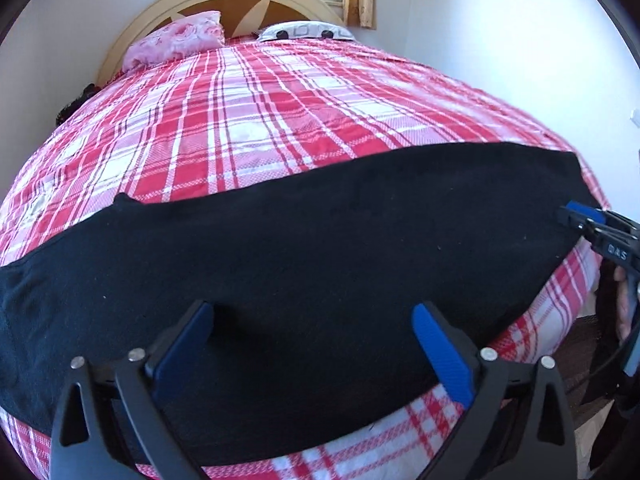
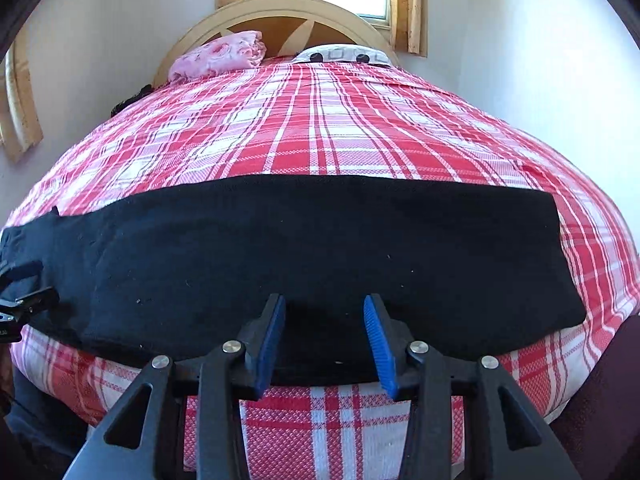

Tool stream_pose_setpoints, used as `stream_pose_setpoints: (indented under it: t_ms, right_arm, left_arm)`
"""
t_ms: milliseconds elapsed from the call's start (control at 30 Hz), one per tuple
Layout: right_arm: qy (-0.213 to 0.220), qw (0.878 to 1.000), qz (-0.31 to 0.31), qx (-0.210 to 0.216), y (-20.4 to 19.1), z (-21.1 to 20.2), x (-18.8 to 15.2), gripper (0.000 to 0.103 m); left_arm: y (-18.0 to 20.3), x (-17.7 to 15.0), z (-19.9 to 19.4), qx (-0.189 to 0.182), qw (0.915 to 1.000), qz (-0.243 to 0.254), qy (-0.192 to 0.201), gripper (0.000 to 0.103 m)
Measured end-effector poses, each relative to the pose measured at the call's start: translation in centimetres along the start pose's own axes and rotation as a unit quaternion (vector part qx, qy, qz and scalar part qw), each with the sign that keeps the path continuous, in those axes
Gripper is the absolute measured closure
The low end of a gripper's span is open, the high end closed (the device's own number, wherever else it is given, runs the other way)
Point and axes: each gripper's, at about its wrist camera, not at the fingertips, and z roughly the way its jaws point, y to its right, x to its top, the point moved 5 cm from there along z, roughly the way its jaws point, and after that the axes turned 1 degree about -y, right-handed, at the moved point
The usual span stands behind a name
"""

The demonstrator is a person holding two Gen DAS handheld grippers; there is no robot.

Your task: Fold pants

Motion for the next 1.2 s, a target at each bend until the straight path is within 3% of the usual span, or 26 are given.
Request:
stream_pose_setpoints:
  t_ms: [133, 533, 633, 733, 800, 900, 1033, 1133, 1200]
  right_arm:
    - [0.0, 1.0, -0.011, -0.001, 0.1, -0.1, -0.6, 0.057]
    - [0.0, 1.0, -0.015, 0.017, 0.6, 0.0, -0.7, 0.053]
    - [-0.005, 0.999, -0.027, 0.021, 0.7, -0.2, -0.6, 0.053]
    - [0.0, 0.999, 0.033, 0.027, 3.5, -1.3, 0.0, 0.053]
    - [0.017, 0.993, 0.112, 0.039, 7.2, -2.6, 0.3, 0.053]
    - [0.02, 0.972, 0.231, 0.044, 13.6, -3.2, 0.1, 0.053]
    - [0.031, 0.956, 0.29, 0.013, 19.1, -3.9, -0.7, 0.053]
    - [0.04, 0.942, 0.332, 0.017, 22.1, -4.3, -1.3, 0.053]
    - [0.036, 0.94, 0.339, 0.024, 22.8, -4.0, -1.4, 0.053]
  left_arm:
    - [0.8, -0.2, 0.1, 0.023, 0.9994, 0.022, -0.009, 0.0]
    - [7.6, 3.8, -0.3, -0.055, 0.9978, 0.038, 0.002, 0.0]
    - [8.9, 3.6, 0.9, -0.052, 0.9975, 0.047, -0.003, 0.0]
    - [9.2, 2.6, 2.1, -0.063, 0.9971, 0.038, -0.022, 0.0]
    - [9.3, 2.3, 1.9, -0.057, 0.9976, 0.039, -0.008, 0.0]
    - [10.0, 2.1, 1.0, -0.048, 0.9972, 0.055, 0.016, 0.0]
    - [12.0, 2.8, -0.8, -0.032, 0.9912, 0.11, 0.066, 0.0]
    - [14.0, 3.5, -0.7, -0.047, 0.9859, 0.146, 0.068, 0.0]
    - [14.9, 3.8, -0.1, -0.044, 0.9841, 0.158, 0.068, 0.0]
